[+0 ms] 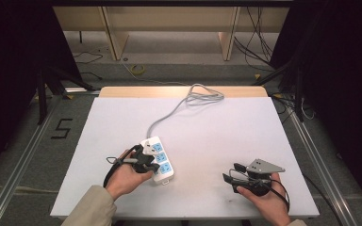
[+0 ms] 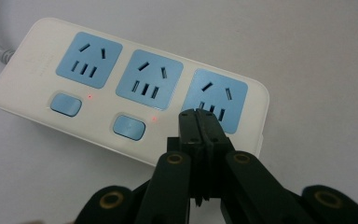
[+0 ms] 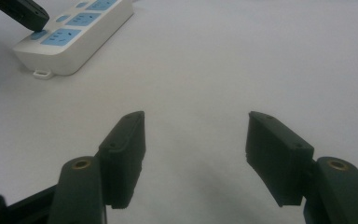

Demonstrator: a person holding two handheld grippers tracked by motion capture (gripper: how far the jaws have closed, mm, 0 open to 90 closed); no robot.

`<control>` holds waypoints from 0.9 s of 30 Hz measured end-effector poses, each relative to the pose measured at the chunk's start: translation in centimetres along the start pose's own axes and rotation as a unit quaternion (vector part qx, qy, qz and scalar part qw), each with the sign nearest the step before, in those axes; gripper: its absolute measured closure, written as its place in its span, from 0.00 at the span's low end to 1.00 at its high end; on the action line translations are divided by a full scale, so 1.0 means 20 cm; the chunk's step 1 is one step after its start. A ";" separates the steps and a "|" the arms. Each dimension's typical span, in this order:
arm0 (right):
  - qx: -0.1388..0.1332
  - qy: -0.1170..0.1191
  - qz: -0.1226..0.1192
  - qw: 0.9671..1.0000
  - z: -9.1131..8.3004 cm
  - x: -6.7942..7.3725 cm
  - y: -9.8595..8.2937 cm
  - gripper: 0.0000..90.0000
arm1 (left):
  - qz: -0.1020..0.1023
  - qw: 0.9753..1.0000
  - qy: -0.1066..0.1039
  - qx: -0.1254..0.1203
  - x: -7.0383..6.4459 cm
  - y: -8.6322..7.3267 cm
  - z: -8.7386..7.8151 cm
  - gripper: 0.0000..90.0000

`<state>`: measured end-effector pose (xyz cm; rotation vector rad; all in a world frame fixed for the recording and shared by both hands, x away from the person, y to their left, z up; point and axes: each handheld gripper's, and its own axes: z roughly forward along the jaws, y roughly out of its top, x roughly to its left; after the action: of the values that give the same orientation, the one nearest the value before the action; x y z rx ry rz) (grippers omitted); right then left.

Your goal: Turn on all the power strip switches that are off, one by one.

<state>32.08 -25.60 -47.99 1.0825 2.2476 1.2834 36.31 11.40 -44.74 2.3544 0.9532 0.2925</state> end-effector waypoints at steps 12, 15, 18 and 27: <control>0.001 0.000 0.001 1.000 0.00 0.00 0.00 0.43 | 0.008 1.000 0.018 0.004 -0.01 0.00 0.01 1.00; 0.001 0.000 0.001 1.000 0.00 0.00 0.00 0.43 | 0.009 1.000 0.021 0.003 -0.02 0.00 0.02 1.00; 0.000 0.000 0.000 1.000 0.00 0.00 0.00 0.43 | 0.018 0.999 0.029 0.004 -0.03 0.00 0.02 1.00; 0.000 -0.001 0.001 1.000 0.00 0.00 0.00 0.43 | 0.022 0.999 0.036 0.008 -0.04 -0.01 0.02 1.00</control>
<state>32.02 -25.52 -48.00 1.0846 2.2465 1.2827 35.86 10.80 -45.19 2.3958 0.9415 0.3895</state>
